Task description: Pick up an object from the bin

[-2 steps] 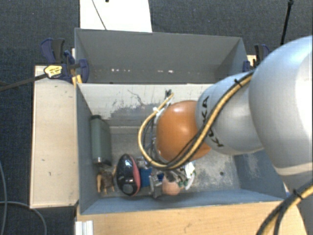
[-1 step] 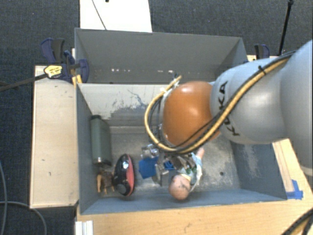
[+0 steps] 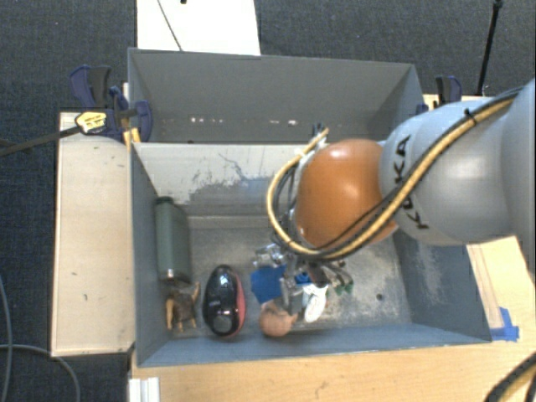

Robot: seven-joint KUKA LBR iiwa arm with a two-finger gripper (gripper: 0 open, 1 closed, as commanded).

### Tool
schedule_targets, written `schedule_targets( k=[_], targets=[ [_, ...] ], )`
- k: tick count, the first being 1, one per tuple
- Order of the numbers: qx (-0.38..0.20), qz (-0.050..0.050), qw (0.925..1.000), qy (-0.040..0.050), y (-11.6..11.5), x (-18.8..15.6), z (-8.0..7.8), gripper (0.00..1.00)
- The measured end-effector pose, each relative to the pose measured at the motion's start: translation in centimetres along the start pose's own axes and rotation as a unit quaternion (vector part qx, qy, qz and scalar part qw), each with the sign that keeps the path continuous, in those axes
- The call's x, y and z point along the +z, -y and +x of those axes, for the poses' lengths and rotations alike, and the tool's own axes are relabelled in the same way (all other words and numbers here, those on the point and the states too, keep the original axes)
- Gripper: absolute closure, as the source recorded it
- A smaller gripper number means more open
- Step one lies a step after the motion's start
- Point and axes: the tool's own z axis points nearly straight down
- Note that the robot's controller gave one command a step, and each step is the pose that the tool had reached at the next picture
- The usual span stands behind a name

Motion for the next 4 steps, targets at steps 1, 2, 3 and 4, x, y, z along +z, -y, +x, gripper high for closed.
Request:
schedule_targets(
  k=[1, 2, 3, 4],
  targets=[
    [0.003, -0.002, 0.9999, -0.0105, 0.0, -2.1, 0.5, 1.00],
    [-0.044, 0.000, 0.9990, -0.0001, 4.1, 0.5, 1.1, 1.00],
    [-0.051, -0.001, 0.9987, -0.0084, 4.1, -0.9, 1.6, 1.00],
    [-0.077, 0.001, 0.9970, 0.0005, 6.8, 0.3, 2.1, 1.00]
  ],
)
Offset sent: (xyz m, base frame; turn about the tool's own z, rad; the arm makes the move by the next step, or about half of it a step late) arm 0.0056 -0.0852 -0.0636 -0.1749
